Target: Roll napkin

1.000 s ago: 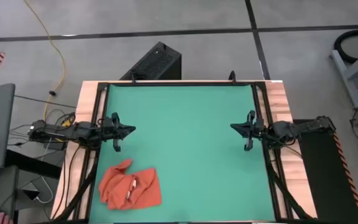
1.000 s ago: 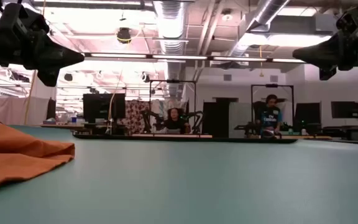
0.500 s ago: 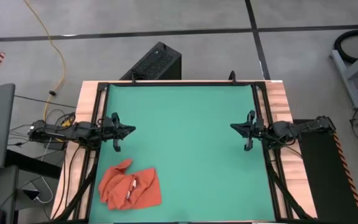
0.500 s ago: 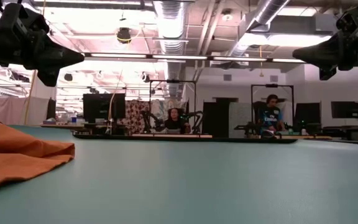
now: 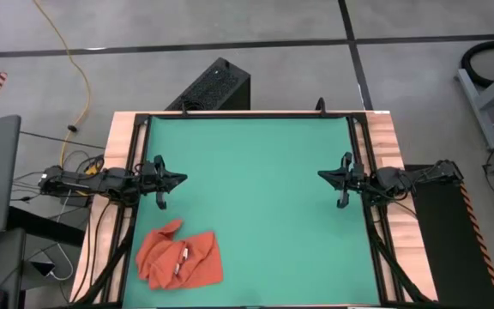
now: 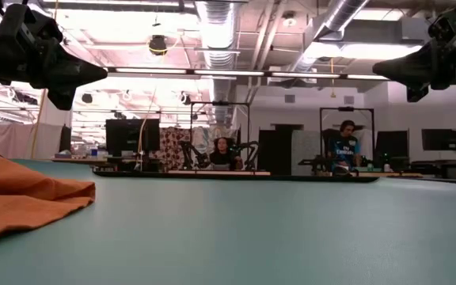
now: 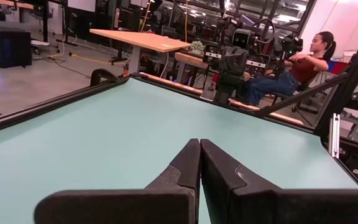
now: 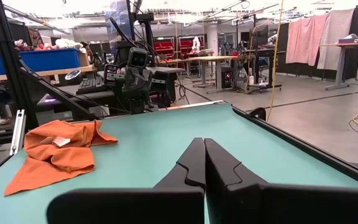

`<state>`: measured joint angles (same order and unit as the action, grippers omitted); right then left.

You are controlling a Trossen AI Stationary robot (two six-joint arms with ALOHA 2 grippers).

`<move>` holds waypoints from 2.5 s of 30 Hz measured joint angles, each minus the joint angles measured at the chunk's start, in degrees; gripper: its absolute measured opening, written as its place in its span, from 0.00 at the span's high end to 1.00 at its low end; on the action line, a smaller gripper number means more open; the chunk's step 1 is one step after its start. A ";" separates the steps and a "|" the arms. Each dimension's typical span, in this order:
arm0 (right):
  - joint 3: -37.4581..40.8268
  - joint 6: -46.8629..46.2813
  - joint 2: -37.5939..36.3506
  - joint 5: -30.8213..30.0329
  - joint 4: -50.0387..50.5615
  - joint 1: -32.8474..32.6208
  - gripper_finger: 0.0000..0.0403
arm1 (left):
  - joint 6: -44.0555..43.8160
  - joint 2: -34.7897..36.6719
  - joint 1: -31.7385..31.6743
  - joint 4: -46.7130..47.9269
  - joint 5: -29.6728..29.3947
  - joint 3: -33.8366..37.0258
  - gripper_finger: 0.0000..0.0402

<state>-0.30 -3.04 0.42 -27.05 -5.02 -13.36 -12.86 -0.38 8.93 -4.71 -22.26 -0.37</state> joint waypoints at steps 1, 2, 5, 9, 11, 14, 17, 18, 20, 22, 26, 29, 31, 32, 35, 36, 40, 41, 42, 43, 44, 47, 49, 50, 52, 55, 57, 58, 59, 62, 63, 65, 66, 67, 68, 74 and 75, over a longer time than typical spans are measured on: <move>0.00 0.00 0.00 0.00 0.00 -0.01 0.97 | 0.00 0.00 0.00 0.01 0.00 0.00 1.00; 0.02 -0.01 -0.01 0.00 0.00 -0.01 0.97 | 0.00 0.02 0.02 0.02 0.00 -0.01 1.00; 0.02 -0.01 -0.01 -0.02 0.00 -0.01 0.97 | 0.00 0.02 0.02 0.00 0.00 -0.01 1.00; 0.02 0.00 0.00 -0.01 0.01 -0.01 0.97 | 0.00 0.01 0.01 0.01 0.00 0.00 1.00; 0.00 -0.01 -0.01 0.00 0.02 0.00 0.97 | 0.00 0.01 0.00 0.00 0.00 0.01 1.00; 0.00 -0.01 -0.01 0.00 0.00 0.00 0.97 | 0.00 0.01 0.01 0.01 0.00 0.01 1.00; 0.01 0.01 -0.01 -0.01 0.01 0.01 0.97 | 0.00 0.00 0.01 0.01 0.00 0.00 1.00; 0.02 0.00 0.00 -0.01 0.01 -0.01 0.97 | -0.11 0.00 0.01 0.00 0.00 -0.01 1.00; 0.00 0.12 -0.01 -0.04 0.00 0.02 0.97 | -0.77 0.02 0.00 0.01 0.00 0.01 1.00; 0.02 0.34 -0.01 -0.97 -0.04 0.38 0.97 | -0.80 0.02 0.00 0.01 0.00 0.00 1.00; 0.02 -8.86 -0.01 0.03 -0.09 0.68 0.97 | -1.31 0.00 0.00 0.01 0.00 0.01 1.00; 0.01 -23.55 -0.01 1.66 -0.02 0.20 0.97 | -1.38 0.00 0.00 0.00 0.00 0.01 1.00; 0.00 -28.38 -0.01 1.66 -0.07 0.28 0.97 | -1.61 0.01 0.00 0.00 0.01 0.00 1.00; 0.00 -30.05 -0.01 1.64 -0.04 0.32 0.97 | -2.41 0.00 0.00 0.00 -0.01 0.01 1.00; 0.00 -33.24 -0.01 1.64 -0.02 0.32 0.97 | -4.41 0.02 -0.05 -0.07 -0.89 0.01 1.00; 0.02 -33.86 -0.01 1.64 -0.04 0.32 0.97 | -4.42 0.02 -0.05 -0.22 -1.31 0.01 1.00; 0.02 -34.27 -0.01 1.64 -0.02 0.32 0.97 | -3.46 0.02 -0.05 -0.28 -3.14 0.00 1.00; 0.02 -33.96 -0.01 1.64 0.00 0.32 0.97 | -3.62 0.02 -0.05 -0.29 -3.14 0.00 1.00; 0.00 -33.22 -0.01 1.62 0.03 0.34 0.97 | -4.22 0.02 -0.05 -0.39 -3.20 0.01 1.00; 0.01 -32.20 -0.01 1.62 0.04 0.34 0.97 | -4.89 0.02 -0.03 -0.53 -3.56 0.01 1.00; 0.01 -30.95 -0.01 1.62 0.07 0.34 0.97 | -5.46 0.02 -0.03 -0.61 -3.69 0.01 1.00; 0.02 -27.20 -0.01 1.62 0.09 0.34 0.97 | -8.19 0.02 -0.03 -1.34 -3.91 0.00 1.00; 0.01 -26.59 -0.01 1.62 0.09 0.34 0.97 | -10.68 0.02 -0.03 -1.42 -3.94 0.00 1.00; 0.01 -26.58 -0.01 1.62 0.09 0.35 0.97 | -11.40 0.02 -0.03 -1.21 -3.94 0.00 1.00; 0.02 -26.28 -0.01 1.60 -0.01 0.38 0.97 | -11.68 0.02 -0.03 -1.03 -4.54 -0.01 1.00; 0.00 -23.08 0.01 1.44 -2.43 0.39 0.97 | -11.93 0.02 0.00 -1.58 -9.59 0.01 1.00; -0.02 -20.77 -0.01 1.40 -6.39 0.37 0.97 | -14.35 0.02 -0.06 -2.12 -11.81 0.01 1.00; -0.15 -19.23 -0.01 1.40 -7.91 0.37 0.96 | -15.14 0.02 -0.04 -2.40 -11.70 0.00 1.00; -0.46 -17.63 -0.01 1.38 -8.29 0.37 0.95 | -14.95 0.00 -0.03 -2.84 -11.24 -0.05 1.00; -2.48 -13.75 0.04 1.36 -10.36 0.37 0.90 | -12.05 0.02 -0.03 -2.95 -9.78 -0.42 1.00; -3.01 -12.59 -0.06 1.42 -11.24 0.38 0.88 | -11.32 0.00 -0.03 -2.84 -9.69 -0.58 1.00; -3.90 -10.40 -0.05 1.44 -11.71 0.27 0.86 | -10.29 0.04 -0.03 -2.36 -9.86 -0.76 1.00; -3.98 -9.53 -0.05 1.44 -11.37 0.21 0.85 | -10.24 0.04 -0.03 -1.35 -10.29 -0.84 1.00; -4.09 -8.57 0.03 1.46 -11.04 0.19 0.85 | -10.47 0.02 -0.03 0.02 -11.27 -0.84 1.00; -4.15 -7.56 0.05 1.55 -11.06 0.23 0.84 | -11.13 0.00 -0.03 1.26 -12.33 -0.84 1.00; -4.37 -5.48 0.01 1.66 -10.26 0.26 0.84 | -11.54 -0.42 -0.03 2.44 -14.13 -1.02 1.00; -4.37 -5.48 0.01 1.67 -9.96 0.26 0.84 | -11.58 -0.42 0.02 2.43 -14.12 -1.02 1.00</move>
<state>-4.67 -8.51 0.43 -25.38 -14.97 -13.10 -24.44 -0.80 8.95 -2.28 -36.38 -1.39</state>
